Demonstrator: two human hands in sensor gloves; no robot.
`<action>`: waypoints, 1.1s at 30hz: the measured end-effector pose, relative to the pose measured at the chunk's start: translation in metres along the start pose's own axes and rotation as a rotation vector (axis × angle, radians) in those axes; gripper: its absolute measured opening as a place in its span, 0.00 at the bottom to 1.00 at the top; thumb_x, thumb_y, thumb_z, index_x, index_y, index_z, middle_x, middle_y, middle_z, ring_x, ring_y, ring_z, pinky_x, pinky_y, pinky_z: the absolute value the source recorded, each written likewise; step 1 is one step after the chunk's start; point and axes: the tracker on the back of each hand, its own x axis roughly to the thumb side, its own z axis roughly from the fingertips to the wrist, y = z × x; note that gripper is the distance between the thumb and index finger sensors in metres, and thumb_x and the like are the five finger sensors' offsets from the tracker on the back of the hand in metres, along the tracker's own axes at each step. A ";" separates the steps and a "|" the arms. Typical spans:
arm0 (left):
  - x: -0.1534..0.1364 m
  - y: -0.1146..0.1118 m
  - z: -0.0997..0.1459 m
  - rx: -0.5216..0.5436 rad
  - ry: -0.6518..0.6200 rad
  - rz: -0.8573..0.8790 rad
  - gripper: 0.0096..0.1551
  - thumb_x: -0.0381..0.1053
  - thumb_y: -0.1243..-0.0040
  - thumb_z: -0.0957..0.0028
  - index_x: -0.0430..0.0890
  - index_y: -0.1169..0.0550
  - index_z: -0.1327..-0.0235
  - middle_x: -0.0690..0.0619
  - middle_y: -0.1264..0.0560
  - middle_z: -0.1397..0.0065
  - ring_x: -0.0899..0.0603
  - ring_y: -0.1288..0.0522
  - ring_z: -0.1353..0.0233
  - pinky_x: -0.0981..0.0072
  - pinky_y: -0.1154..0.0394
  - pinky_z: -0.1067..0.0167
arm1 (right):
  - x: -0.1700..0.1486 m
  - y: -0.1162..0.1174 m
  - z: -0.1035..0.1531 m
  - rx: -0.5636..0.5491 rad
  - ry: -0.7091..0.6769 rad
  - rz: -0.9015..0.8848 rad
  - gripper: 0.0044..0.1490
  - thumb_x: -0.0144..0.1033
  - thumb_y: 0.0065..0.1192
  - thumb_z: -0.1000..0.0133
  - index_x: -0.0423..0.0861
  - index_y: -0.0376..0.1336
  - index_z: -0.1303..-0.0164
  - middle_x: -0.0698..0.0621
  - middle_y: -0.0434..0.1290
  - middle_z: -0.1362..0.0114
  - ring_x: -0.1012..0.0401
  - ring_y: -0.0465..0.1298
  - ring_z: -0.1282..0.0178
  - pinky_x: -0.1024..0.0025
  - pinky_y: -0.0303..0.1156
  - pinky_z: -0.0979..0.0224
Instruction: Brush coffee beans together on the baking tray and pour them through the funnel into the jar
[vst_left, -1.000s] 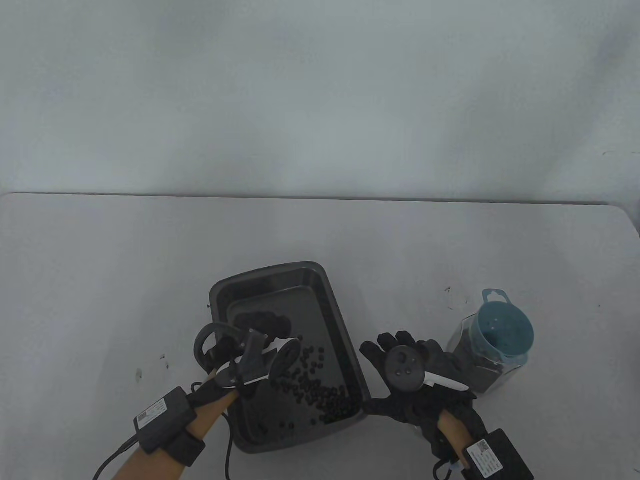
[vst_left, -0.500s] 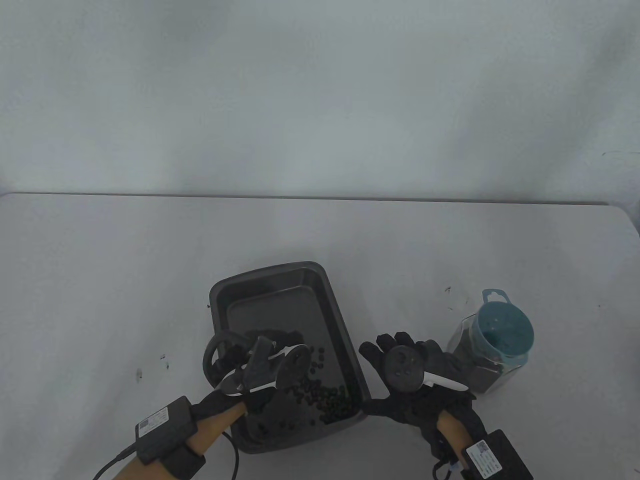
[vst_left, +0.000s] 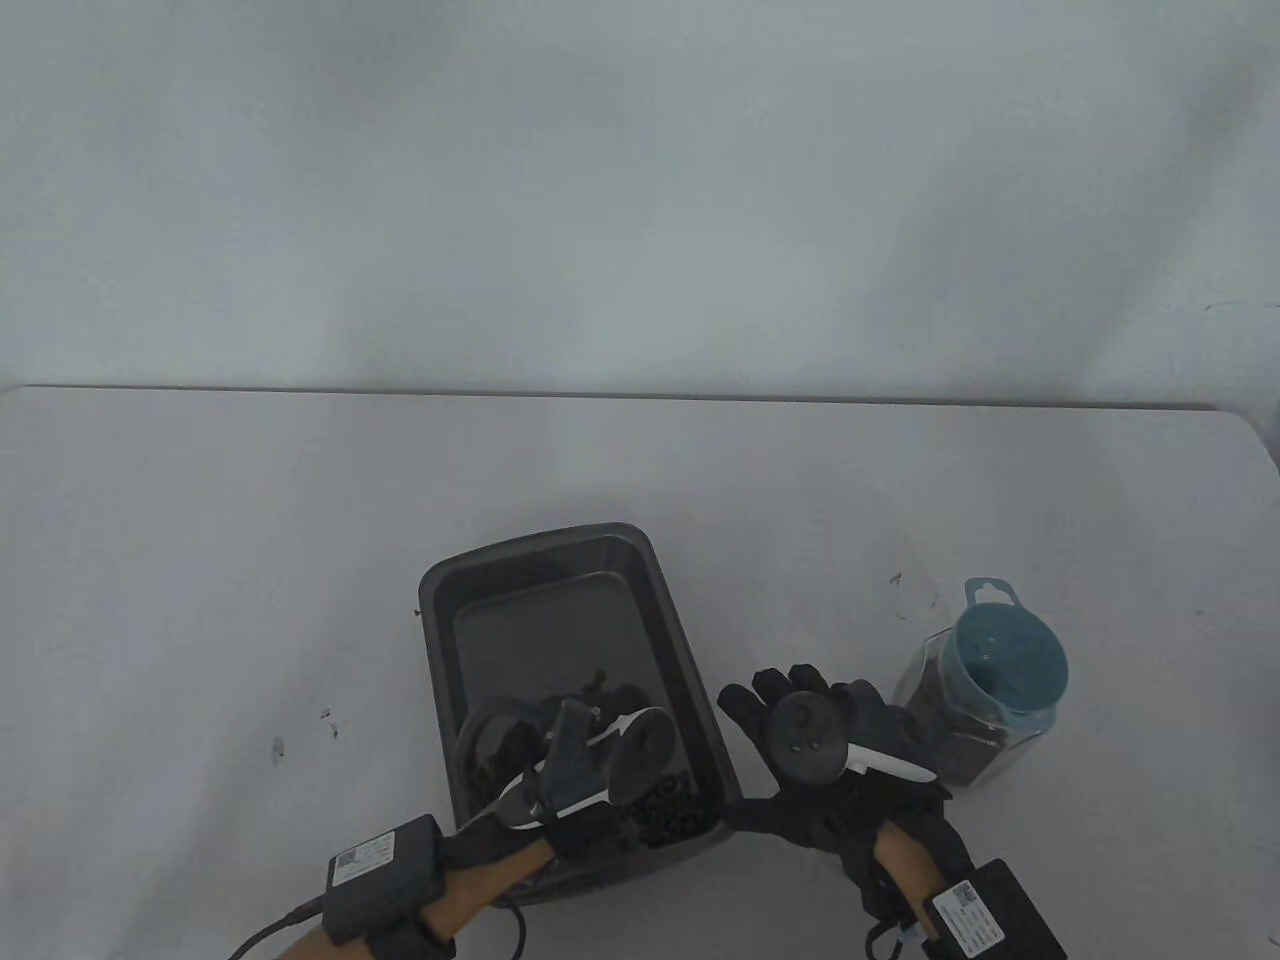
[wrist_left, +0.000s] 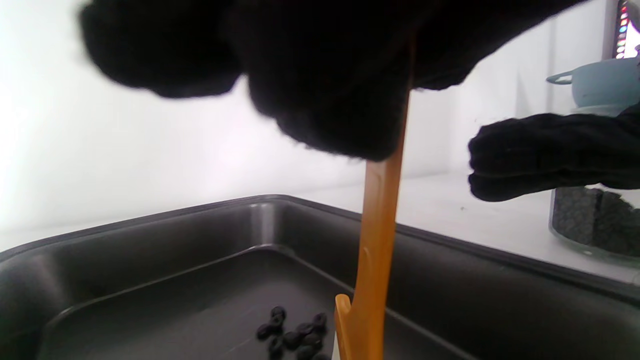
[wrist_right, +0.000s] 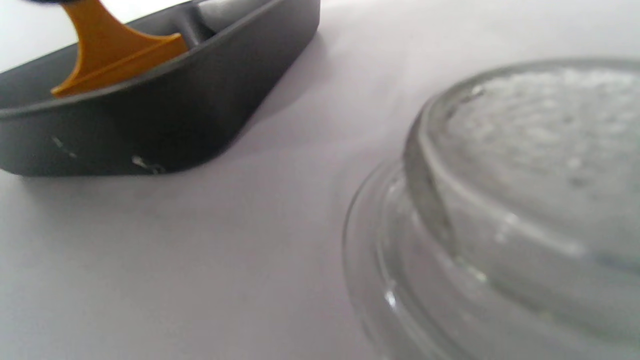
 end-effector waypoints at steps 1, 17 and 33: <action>0.003 0.001 -0.001 -0.002 0.000 0.022 0.23 0.58 0.38 0.54 0.47 0.17 0.52 0.54 0.13 0.70 0.63 0.19 0.85 0.70 0.11 0.75 | 0.000 0.000 0.000 -0.001 0.001 -0.001 0.63 0.74 0.51 0.58 0.61 0.22 0.30 0.37 0.32 0.16 0.33 0.32 0.19 0.28 0.33 0.26; -0.018 0.038 -0.006 0.111 0.051 -0.062 0.24 0.58 0.39 0.53 0.49 0.19 0.48 0.53 0.14 0.65 0.61 0.19 0.80 0.67 0.12 0.69 | -0.001 -0.001 0.001 -0.005 0.002 -0.004 0.63 0.74 0.50 0.58 0.61 0.22 0.30 0.37 0.32 0.16 0.33 0.32 0.19 0.28 0.33 0.26; -0.048 -0.027 -0.018 0.235 -0.074 -0.326 0.24 0.57 0.31 0.60 0.59 0.19 0.48 0.57 0.14 0.52 0.60 0.13 0.67 0.64 0.11 0.52 | -0.001 0.000 0.001 0.001 0.003 -0.007 0.63 0.74 0.50 0.58 0.61 0.22 0.30 0.37 0.32 0.16 0.33 0.32 0.19 0.28 0.33 0.26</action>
